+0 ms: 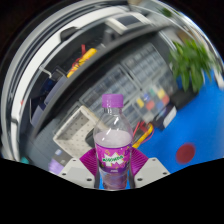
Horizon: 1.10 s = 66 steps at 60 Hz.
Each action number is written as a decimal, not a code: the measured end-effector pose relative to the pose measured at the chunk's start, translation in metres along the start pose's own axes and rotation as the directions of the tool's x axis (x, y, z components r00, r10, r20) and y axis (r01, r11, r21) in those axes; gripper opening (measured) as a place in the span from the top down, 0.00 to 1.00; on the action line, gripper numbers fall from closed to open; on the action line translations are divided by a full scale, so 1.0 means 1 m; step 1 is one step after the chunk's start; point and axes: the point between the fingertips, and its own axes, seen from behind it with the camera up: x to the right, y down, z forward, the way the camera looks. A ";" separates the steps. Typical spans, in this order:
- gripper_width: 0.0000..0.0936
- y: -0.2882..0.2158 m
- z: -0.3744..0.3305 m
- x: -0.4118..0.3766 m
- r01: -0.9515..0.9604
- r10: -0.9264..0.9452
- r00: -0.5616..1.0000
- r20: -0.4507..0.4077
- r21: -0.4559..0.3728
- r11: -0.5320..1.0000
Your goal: Pour water
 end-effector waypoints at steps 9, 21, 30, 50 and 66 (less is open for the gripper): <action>0.57 -0.049 -0.004 0.044 0.355 -0.345 0.930 -0.124 0.064 0.933; 0.57 -0.072 0.005 0.126 0.543 -0.520 0.816 -0.254 0.027 0.839; 0.57 -0.057 0.015 0.180 0.575 -0.562 0.777 -0.284 -0.043 0.817; 0.55 -0.034 0.015 0.208 0.579 -0.545 0.792 -0.275 0.056 0.813; 0.35 -0.022 0.012 0.214 0.604 -0.580 0.754 -0.308 -0.021 0.796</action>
